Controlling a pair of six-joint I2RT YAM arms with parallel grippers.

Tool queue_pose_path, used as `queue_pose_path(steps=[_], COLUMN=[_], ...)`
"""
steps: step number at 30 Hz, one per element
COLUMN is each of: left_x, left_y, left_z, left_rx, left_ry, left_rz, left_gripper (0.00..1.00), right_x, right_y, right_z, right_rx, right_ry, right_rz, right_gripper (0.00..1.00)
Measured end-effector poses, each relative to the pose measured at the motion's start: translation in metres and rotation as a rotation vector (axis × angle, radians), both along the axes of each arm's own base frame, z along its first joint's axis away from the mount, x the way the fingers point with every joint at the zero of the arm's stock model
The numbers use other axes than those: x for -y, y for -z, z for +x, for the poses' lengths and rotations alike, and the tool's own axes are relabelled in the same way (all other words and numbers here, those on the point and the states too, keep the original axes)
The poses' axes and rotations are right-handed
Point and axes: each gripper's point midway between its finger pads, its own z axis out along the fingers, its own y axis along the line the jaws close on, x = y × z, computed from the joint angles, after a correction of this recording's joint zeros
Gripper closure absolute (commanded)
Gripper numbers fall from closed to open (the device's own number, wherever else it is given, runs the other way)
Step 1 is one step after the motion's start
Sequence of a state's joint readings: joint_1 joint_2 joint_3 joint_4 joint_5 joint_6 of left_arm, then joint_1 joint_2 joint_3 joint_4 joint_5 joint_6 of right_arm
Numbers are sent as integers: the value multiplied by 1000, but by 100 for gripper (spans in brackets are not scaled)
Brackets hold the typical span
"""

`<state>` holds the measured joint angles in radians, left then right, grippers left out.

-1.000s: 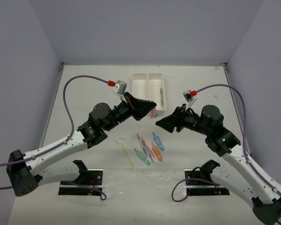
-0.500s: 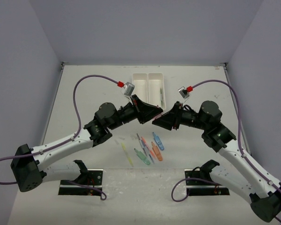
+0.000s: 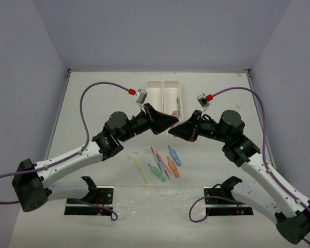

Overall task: Sort the stationery into containers
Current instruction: Close the pen cap on the pen.

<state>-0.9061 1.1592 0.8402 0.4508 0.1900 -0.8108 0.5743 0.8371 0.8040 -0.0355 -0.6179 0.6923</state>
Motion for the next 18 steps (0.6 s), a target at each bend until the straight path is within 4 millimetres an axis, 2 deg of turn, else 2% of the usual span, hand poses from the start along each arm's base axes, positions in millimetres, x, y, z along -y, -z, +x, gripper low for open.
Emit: queue_pose_path(steps=[1,2,3,5,8,10,14,18], left_x=[0,0,0,-2,-8,-18,-40,-52], left_y=[1,0,-2,-10,-21,-20,-7,12], left_z=[1,2,3,8,18,30,50,60], left_rx=[4,8,12,25,45,25,-26,-81], left_ry=[-7,-13,-19,-44,-114,-199,-300,-265], left_rz=[11,28,46,75,114,148,200,172], left_gripper=[52,37,17,0,0,0,0,0], right_x=[0,1,1,2,4,4,5,3], right_y=[1,2,3,4,7,10,16,23], right_z=[0,1,2,5,7,7,4,-7], right_rx=[8,13,16,32,47,60,90,135], right_ry=[0,2,6,21,29,25,-6,-90], right_rz=[-5,-11,-15,-24,-42,-56,-89,-119], right_gripper=[100,100,100,100,100,100,100,100])
